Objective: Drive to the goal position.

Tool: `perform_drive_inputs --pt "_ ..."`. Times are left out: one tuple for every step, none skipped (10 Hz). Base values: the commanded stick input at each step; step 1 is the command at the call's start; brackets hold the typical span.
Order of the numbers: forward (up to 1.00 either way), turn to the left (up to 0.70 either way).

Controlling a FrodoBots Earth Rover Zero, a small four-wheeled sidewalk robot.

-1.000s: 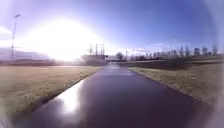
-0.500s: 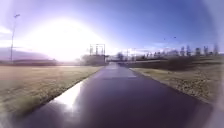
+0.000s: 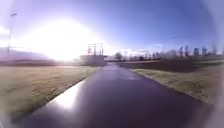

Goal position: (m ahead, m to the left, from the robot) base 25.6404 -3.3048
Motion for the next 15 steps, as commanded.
perform_drive_inputs --pt "1.00 0.00" --pt "1.00 0.00" --pt "1.00 0.00" --pt "1.00 0.00" --pt "1.00 0.00" --pt "1.00 0.00" --pt "1.00 0.00" --pt "1.00 0.00" --pt "1.00 0.00" --pt "1.00 0.00" --pt "1.00 0.00" --pt "1.00 0.00" --pt "1.00 0.00" --pt "1.00 0.00" --pt "1.00 0.00"
